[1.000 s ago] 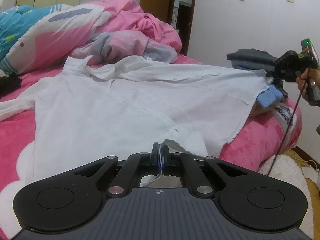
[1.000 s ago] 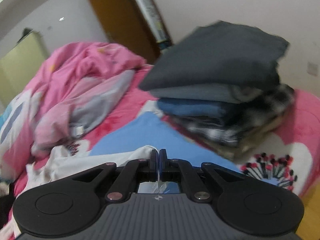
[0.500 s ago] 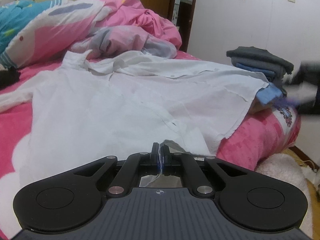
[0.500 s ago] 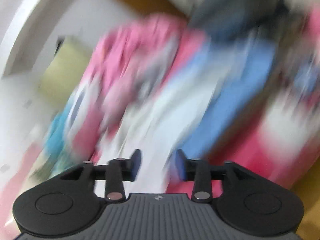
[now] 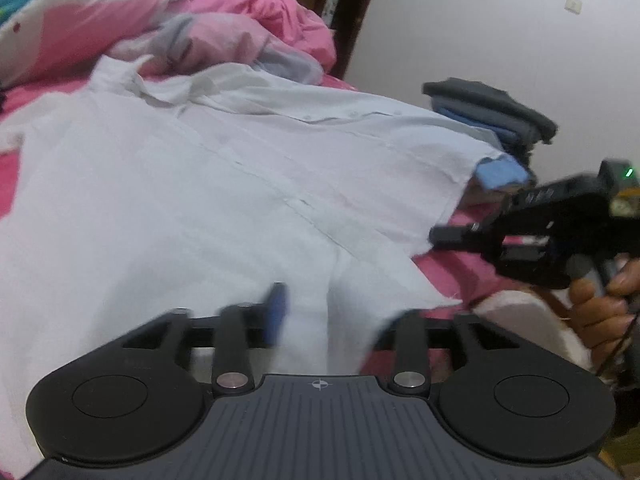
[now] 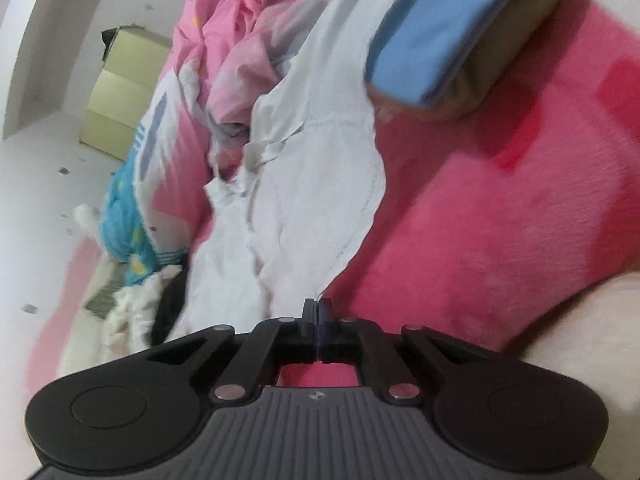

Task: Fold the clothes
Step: 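Open both tools and release the folded shirt side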

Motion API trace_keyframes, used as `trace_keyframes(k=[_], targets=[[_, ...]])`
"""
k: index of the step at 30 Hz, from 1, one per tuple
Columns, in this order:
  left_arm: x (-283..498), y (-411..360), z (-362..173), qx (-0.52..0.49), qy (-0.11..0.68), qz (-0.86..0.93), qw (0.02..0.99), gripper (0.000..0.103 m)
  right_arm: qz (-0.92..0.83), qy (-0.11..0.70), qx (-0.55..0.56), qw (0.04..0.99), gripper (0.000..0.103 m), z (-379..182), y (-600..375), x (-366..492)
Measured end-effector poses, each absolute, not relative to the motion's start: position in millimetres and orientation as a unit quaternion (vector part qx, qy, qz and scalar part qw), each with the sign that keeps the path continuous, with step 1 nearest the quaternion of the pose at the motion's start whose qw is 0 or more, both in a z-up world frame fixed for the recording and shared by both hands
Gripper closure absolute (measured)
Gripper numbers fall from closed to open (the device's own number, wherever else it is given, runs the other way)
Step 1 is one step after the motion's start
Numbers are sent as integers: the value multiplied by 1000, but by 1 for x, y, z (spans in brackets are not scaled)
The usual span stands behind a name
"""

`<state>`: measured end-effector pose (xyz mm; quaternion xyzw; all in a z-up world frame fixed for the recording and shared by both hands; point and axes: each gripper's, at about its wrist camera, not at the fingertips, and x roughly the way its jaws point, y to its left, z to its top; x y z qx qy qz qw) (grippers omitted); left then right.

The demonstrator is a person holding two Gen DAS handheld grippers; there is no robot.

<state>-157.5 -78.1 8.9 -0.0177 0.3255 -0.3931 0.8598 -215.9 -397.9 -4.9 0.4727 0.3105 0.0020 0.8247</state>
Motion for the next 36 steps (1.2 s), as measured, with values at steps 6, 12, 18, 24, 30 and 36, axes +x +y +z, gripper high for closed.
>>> trace_keyframes(k=[6, 12, 18, 24, 30, 36], targets=[[-167, -69, 16, -23, 322, -411, 852, 30, -18, 298, 491, 818, 103, -9, -405, -232], [-165, -5, 36, -137, 319, -398, 849, 19, -16, 273, 477, 836, 103, 14, -410, -249], [-164, 62, 34, -202, 322, -304, 874, 20, -16, 275, 481, 832, 103, 15, -413, -269], [-168, 76, 15, -180, 374, -244, 877, 28, -20, 272, 496, 825, 103, 8, -415, -273], [-165, 73, -4, -151, 400, -211, 879, 46, -48, 295, 475, 828, 103, 1, -420, -270], [-169, 76, 4, -116, 396, -210, 887, 47, -88, 308, 457, 830, 100, 4, -436, -284]])
